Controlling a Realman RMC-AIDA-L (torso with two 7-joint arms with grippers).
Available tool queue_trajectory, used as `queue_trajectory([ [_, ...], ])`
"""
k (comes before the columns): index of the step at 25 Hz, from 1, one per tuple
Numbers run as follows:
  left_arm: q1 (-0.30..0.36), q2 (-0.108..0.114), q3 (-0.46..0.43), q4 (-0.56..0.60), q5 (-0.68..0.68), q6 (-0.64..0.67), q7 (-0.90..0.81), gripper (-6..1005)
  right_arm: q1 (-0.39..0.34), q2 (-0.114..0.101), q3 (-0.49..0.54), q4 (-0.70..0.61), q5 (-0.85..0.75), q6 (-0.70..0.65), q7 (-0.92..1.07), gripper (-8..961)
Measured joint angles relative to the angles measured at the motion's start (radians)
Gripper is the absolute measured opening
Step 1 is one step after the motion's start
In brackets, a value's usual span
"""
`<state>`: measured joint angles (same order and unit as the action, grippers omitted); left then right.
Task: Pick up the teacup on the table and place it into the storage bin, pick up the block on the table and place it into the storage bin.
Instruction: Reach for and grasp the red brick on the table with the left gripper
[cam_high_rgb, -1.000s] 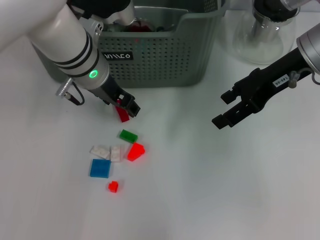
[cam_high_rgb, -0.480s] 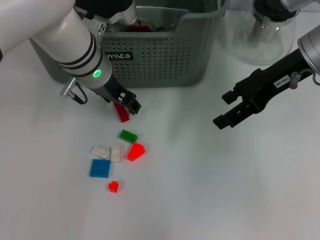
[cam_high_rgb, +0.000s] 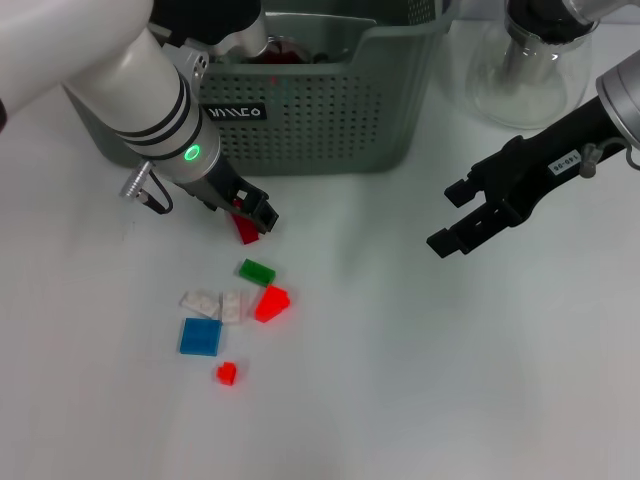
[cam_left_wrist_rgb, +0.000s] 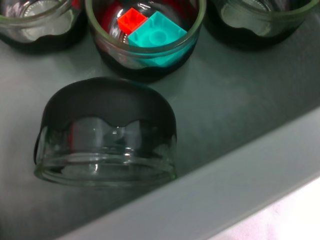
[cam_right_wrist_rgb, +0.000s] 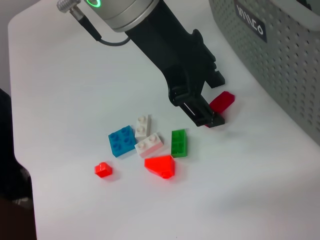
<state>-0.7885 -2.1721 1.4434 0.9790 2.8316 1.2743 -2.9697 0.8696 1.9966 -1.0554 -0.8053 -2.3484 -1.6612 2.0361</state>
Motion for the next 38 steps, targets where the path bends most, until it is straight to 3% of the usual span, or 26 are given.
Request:
queue_trajectory([
  [37, 0.002, -0.003, 0.030, -0.022, 0.000, -0.029, -0.006, 672, 0.002, 0.000, 0.002, 0.002, -0.018, 0.008, -0.005, 927],
  [38, 0.002, -0.003, 0.032, -0.022, 0.000, -0.029, -0.006, 633, 0.002, 0.000, 0.002, 0.002, -0.019, 0.009, -0.005, 927],
])
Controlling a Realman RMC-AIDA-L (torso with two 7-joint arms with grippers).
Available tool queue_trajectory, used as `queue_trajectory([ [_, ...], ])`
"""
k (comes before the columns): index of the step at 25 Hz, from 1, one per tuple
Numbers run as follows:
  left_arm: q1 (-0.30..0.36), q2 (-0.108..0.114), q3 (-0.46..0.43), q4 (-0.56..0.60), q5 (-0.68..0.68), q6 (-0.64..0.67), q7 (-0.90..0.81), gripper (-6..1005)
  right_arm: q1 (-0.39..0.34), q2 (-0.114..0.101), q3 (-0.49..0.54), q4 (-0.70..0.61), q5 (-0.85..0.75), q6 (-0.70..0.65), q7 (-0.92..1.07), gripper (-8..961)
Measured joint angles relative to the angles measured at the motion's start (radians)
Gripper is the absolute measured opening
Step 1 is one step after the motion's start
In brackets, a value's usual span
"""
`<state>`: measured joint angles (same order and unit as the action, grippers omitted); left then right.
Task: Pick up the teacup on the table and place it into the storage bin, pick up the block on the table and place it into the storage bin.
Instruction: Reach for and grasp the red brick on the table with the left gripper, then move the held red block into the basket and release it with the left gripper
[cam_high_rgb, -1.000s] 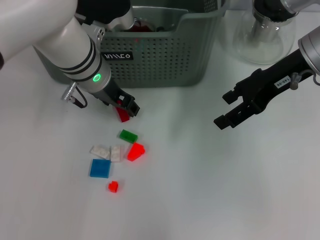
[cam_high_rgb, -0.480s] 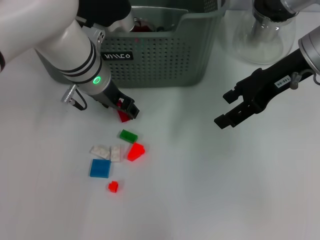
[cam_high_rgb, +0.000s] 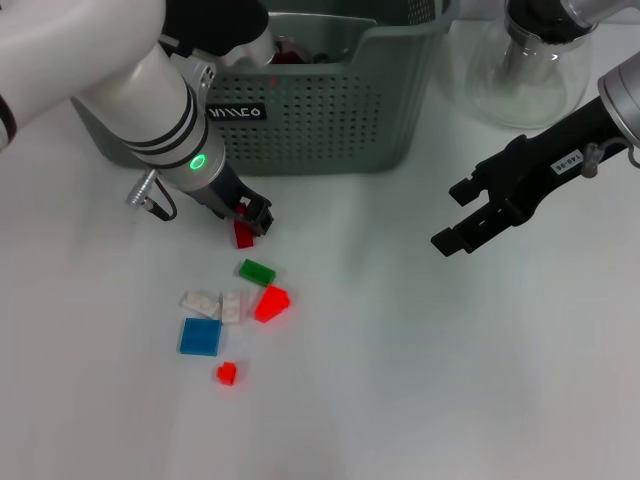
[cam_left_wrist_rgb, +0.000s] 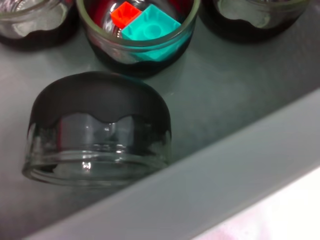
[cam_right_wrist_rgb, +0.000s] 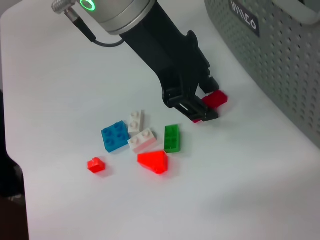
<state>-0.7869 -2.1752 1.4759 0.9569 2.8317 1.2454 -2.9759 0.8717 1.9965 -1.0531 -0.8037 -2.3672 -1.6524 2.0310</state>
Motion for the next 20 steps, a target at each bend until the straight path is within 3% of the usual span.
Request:
queue_trajectory([
  [5, 0.000, 0.001, 0.014, 0.006, 0.007, 0.006, 0.000, 439, 0.003, 0.001, -0.002, 0.000, -0.001, 0.003, 0.000, 927],
  [13, 0.032, 0.006, 0.022, 0.087, 0.025, 0.052, -0.001, 237, 0.005, -0.002, -0.004, 0.000, -0.002, 0.003, 0.004, 928],
  [20, 0.120, 0.011, 0.010, 0.283, 0.027, 0.206, 0.053, 185, 0.006, -0.004, -0.004, 0.000, -0.005, -0.001, 0.006, 928],
])
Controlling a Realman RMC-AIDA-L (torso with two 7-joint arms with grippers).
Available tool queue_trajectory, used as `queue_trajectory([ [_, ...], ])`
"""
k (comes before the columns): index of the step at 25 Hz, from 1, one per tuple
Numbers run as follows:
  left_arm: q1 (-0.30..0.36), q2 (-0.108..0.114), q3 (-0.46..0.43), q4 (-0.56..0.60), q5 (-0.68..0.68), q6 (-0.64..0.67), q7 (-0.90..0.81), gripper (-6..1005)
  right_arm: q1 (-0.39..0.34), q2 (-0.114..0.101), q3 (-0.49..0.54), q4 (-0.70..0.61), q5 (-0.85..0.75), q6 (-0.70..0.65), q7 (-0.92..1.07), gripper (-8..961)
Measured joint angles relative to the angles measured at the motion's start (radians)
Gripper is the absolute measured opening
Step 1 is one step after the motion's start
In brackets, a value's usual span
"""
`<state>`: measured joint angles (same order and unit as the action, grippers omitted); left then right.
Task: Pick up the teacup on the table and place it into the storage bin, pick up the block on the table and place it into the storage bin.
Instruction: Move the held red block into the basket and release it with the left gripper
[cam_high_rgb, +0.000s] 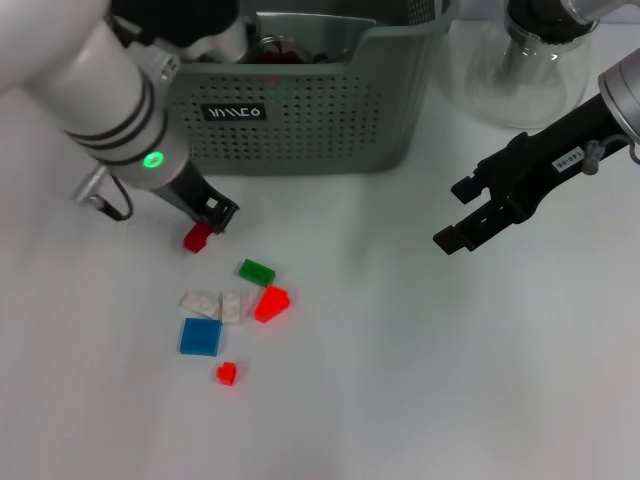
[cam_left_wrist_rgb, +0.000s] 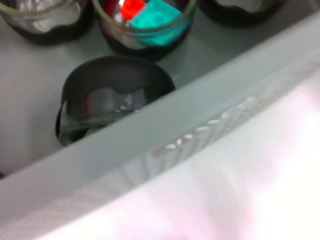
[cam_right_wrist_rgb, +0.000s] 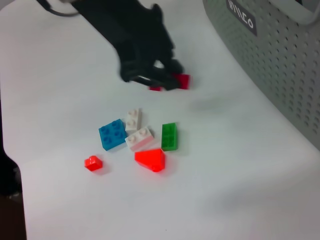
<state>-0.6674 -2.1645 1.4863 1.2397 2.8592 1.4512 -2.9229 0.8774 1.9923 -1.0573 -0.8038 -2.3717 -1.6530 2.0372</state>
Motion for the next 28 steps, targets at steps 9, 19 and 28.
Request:
queue_trajectory([
  [9, 0.059, -0.004, -0.296, 0.322, -0.188, 0.296, 0.282, 195, 0.002, 0.002, 0.000, 0.000, -0.001, 0.002, 0.004, 927],
  [19, -0.106, 0.112, -0.724, 0.182, -0.651, 0.265, 0.400, 205, 0.002, 0.006, 0.001, -0.001, -0.001, 0.005, 0.011, 927],
  [28, -0.276, 0.186, -0.671, -0.290, -0.453, -0.155, 0.404, 214, 0.001, 0.007, 0.001, -0.004, -0.001, 0.008, 0.012, 927],
])
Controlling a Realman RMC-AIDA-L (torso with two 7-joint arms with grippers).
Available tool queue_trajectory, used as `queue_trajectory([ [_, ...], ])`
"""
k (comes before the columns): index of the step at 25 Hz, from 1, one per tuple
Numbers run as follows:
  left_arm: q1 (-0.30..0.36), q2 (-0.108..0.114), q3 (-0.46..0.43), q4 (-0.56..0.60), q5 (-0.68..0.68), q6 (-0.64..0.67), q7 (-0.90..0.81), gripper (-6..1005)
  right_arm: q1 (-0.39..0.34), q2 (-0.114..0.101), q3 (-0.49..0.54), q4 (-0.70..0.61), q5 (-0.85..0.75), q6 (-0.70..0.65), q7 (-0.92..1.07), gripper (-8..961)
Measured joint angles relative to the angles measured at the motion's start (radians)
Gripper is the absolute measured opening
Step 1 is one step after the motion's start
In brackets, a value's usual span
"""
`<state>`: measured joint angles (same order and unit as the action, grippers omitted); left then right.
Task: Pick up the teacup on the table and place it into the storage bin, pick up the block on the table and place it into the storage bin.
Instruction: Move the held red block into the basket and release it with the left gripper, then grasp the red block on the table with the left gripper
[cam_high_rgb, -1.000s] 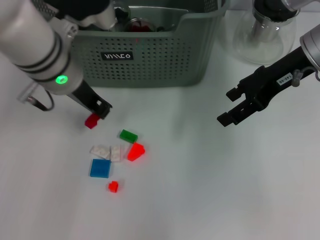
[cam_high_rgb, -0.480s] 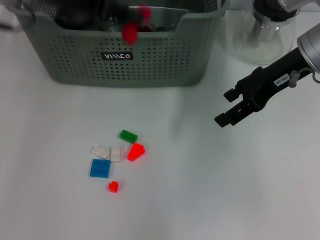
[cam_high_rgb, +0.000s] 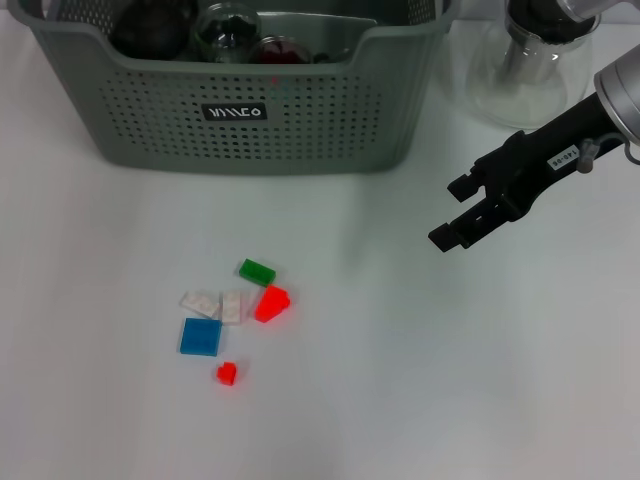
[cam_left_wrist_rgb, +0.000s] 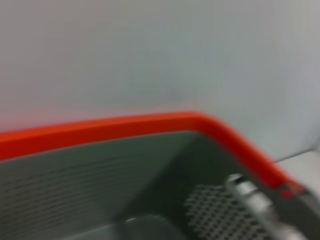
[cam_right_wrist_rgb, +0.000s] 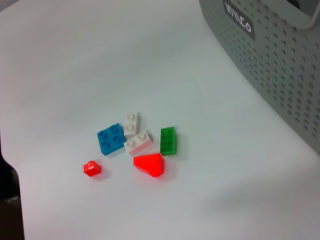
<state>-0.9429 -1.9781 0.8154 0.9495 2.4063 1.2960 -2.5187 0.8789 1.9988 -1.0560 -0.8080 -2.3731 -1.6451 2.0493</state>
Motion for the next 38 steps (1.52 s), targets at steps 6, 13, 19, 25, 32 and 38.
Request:
queue_trajectory([
  [6, -0.053, -0.008, 0.058, -0.129, 0.105, -0.112, -0.020, 221, 0.002, -0.001, -0.001, 0.000, -0.006, 0.000, 0.000, 928],
  [13, -0.059, -0.034, 0.114, -0.124, 0.188, -0.149, -0.066, 308, 0.012, 0.006, 0.000, 0.002, -0.033, 0.001, 0.000, 927],
  [19, -0.028, -0.040, 0.091, -0.018, 0.145, -0.097, -0.043, 495, 0.012, 0.006, 0.005, 0.003, -0.034, 0.001, 0.000, 927],
  [25, 0.131, -0.042, -0.082, 0.242, -0.355, 0.217, 0.210, 625, 0.003, 0.005, 0.007, 0.003, -0.034, 0.001, 0.000, 927],
  [32, 0.214, -0.044, -0.185, 0.386, -0.536, 0.630, 0.353, 835, 0.002, 0.004, 0.019, 0.003, -0.034, 0.000, 0.001, 928],
  [38, 0.362, -0.077, 0.025, 0.592, -0.460, 0.686, 0.379, 832, 0.003, 0.001, 0.021, 0.001, -0.034, 0.001, 0.016, 927],
])
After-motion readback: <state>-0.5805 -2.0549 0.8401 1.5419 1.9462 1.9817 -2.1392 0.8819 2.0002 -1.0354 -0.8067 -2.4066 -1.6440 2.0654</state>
